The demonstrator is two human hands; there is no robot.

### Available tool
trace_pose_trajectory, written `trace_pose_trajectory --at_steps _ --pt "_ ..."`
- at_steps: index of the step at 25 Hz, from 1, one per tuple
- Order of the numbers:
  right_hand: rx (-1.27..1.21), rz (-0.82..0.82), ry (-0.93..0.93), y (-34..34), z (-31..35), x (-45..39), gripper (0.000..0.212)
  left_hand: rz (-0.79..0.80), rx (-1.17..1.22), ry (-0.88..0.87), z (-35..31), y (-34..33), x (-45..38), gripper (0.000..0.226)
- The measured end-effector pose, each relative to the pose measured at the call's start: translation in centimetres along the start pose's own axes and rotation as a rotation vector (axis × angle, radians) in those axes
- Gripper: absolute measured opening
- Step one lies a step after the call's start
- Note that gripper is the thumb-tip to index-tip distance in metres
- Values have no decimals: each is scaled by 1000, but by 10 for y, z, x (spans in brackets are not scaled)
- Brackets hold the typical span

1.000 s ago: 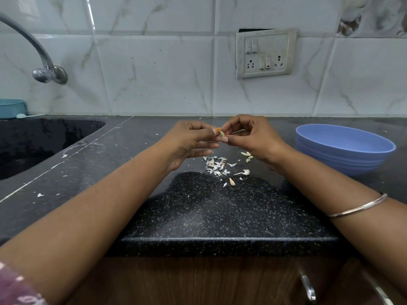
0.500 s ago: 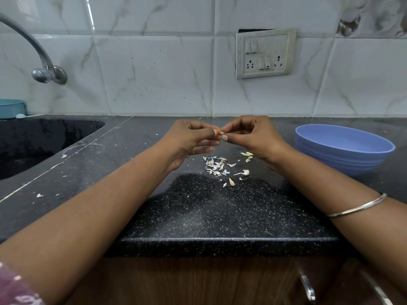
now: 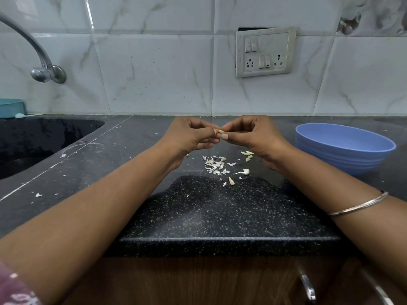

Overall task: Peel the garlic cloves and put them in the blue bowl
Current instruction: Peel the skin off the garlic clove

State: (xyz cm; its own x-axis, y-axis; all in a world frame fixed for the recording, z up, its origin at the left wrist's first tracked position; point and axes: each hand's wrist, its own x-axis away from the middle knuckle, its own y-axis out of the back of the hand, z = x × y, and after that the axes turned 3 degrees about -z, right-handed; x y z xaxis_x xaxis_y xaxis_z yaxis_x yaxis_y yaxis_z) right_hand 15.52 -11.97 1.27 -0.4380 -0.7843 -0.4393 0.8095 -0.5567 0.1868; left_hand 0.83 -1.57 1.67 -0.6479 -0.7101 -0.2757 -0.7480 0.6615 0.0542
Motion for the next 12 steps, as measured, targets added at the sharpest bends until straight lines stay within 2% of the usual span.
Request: trace_pose_trajectory --at_steps 7,12 --pt "-151 35 -85 -1 3 0 14 -2 -6 -10 -1 0 0 5" --pt "-165 60 -116 -3 3 1 13 -17 -59 -9 0 1 -1 12"
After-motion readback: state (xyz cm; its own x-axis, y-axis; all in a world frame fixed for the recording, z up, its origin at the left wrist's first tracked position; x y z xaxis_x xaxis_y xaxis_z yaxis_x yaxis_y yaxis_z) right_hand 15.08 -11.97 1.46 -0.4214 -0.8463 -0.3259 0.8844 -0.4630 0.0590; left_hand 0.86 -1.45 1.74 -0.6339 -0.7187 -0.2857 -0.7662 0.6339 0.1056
